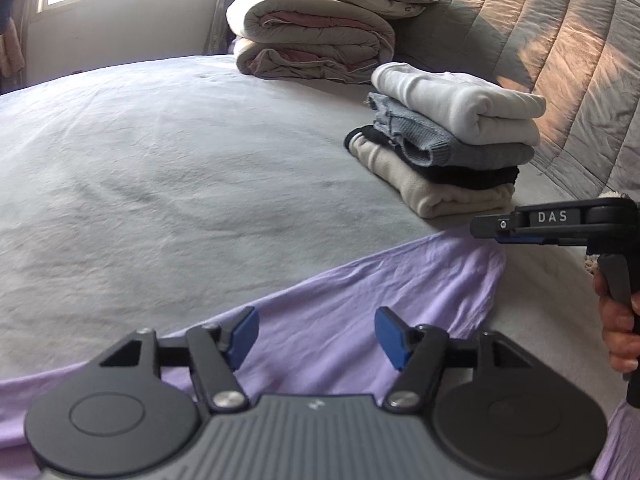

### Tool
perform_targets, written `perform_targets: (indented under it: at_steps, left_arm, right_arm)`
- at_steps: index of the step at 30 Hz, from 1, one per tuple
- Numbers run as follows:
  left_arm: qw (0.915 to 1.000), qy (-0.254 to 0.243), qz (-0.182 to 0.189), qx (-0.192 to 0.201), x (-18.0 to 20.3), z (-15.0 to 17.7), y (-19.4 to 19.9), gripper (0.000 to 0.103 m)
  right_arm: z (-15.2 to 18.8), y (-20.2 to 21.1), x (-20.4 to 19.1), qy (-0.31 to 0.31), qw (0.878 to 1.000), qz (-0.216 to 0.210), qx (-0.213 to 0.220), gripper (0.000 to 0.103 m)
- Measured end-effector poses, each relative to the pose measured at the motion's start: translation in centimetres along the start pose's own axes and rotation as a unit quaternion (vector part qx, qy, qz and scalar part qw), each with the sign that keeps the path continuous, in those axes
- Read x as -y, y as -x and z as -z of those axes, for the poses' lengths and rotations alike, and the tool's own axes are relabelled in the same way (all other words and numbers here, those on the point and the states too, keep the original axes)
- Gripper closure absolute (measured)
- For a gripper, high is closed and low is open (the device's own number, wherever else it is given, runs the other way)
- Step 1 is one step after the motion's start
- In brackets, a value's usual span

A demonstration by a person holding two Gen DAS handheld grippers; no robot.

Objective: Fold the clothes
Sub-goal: 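Open both grippers and smooth the lavender fabric flat on the bed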

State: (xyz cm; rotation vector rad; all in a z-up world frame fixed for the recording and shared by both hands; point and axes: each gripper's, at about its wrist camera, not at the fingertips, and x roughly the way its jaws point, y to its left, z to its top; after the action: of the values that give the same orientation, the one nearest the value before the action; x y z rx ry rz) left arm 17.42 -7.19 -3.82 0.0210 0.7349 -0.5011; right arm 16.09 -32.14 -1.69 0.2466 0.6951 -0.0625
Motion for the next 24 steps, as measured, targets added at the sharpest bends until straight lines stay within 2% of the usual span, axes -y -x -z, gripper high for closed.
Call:
perform_targets:
  at_steps: [6,8,11,13,16,20,23,24]
  left_arm:
    - [0.9989,0.017,-0.043,-0.004,-6.4,2.2,4.7,0.031]
    - [0.9982,0.021,-0.056,-0.002,-8.6,3.2,6.1,0.026]
    - [0.9975,0.032,-0.063,0.003,-11.5,5.1,7.7,0.016]
    - [0.9975,0.035,-0.060,0.008,-12.8,6.5,8.3,0.003]
    - [0.9982,0.019,-0.048,0.031,-13.3,8.6,8.8,0.000]
    - [0.9958,-0.029,-0.080,0.035,-11.9,9.5,8.5,0.000]
    - [0.9948,-0.039,-0.089,0.032,-11.6,9.6,8.3,0.000]
    - [0.9944,-0.042,-0.092,0.031,-11.6,9.6,8.3,0.000]
  right_arm:
    - [2.2,0.5,-5.6,-0.005,0.999,-0.044,-0.012,0.063]
    - [3.0,0.7,-7.5,-0.006,0.998,-0.056,-0.016,0.063]
    - [4.1,1.0,-10.1,-0.005,0.998,-0.067,-0.020,0.063]
    - [4.9,1.1,-11.8,-0.001,0.997,-0.071,-0.020,0.062]
    - [6.1,1.1,-14.3,0.008,0.997,-0.074,-0.019,0.060]
    - [7.9,0.3,-17.2,0.036,0.997,-0.060,-0.013,0.059]
    - [9.2,-0.2,-19.1,0.069,0.997,-0.041,-0.012,0.059]
    - [9.6,-0.3,-19.5,0.082,0.996,-0.035,-0.009,0.055]
